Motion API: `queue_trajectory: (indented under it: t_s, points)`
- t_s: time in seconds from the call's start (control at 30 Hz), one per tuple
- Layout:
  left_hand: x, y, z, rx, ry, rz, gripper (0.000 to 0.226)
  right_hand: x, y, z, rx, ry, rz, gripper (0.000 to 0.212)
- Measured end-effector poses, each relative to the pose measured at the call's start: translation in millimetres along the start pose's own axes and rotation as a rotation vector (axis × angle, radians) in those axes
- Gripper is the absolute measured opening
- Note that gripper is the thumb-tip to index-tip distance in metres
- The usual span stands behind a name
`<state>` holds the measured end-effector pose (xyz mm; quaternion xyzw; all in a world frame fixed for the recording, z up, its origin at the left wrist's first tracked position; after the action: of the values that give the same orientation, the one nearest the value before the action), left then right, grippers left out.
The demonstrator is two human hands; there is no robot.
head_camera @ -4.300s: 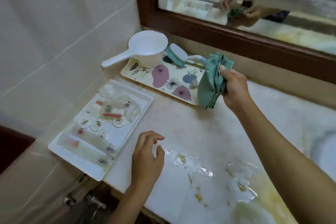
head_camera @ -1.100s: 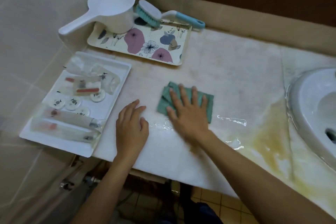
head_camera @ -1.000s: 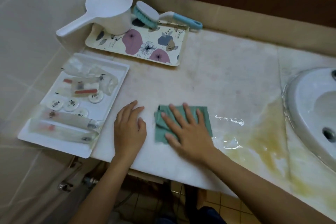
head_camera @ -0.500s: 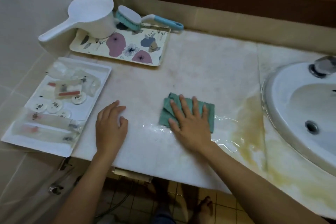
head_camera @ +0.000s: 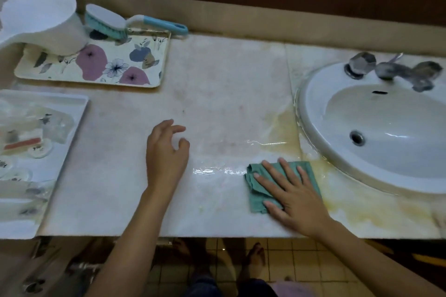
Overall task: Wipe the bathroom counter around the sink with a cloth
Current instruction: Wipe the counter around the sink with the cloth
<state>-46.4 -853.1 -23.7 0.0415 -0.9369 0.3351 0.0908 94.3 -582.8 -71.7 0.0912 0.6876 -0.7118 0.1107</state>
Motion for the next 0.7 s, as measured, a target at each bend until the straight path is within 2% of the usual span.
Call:
queue_trajectory:
  t_s: [0.13, 0.2, 0.3, 0.37, 0.43, 0.5, 0.6, 0.7]
  points:
    - [26.1, 32.0, -14.6, 0.034, 0.135, 0.115, 0.027, 37.0, -11.6, 3.3, 0.118, 0.325, -0.059, 0.061]
    - [43.5, 49.1, -16.4, 0.079, 0.210, 0.186, 0.028, 47.8, -13.4, 22.1, 0.170, 0.386, -0.076, 0.061]
    - [64.8, 74.0, -11.1, 0.206, 0.322, 0.312, 0.034, 36.8, -10.4, 52.6, 0.150, 0.222, -0.085, 0.061]
    - [70.2, 81.4, -3.3, 0.264, 0.376, 0.342, 0.036, 17.5, -4.3, 55.3, 0.071, 0.020, -0.077, 0.060]
    - [69.5, 82.8, 2.9, 0.259, 0.384, 0.338, 0.036, 7.8, -1.8, 41.3, 0.020, -0.088, -0.068, 0.060]
    - [70.0, 83.6, 3.6, 0.238, 0.372, 0.317, 0.035, 19.5, -3.2, 27.8, 0.013, -0.019, -0.079, 0.059]
    - [72.3, 84.6, 2.0, 0.240, 0.364, 0.297, 0.034, 52.5, -12.3, 43.9, 0.104, 0.208, -0.093, 0.059]
    - [73.3, 83.8, 3.9, 0.234, 0.371, 0.307, 0.034, 65.6, -14.2, 96.5, 0.122, 0.174, -0.114, 0.061]
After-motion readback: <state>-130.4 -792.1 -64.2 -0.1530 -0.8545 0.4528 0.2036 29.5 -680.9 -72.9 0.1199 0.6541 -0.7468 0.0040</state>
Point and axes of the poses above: each hand's wrist, its own x-axis towards the middle knuckle, its own y-axis out of the palm, z = x × y, the point moved 8 cm from there along x, towards the middle knuckle, and after that the axes turned 11 degrees about y, right-handed, at the moved point
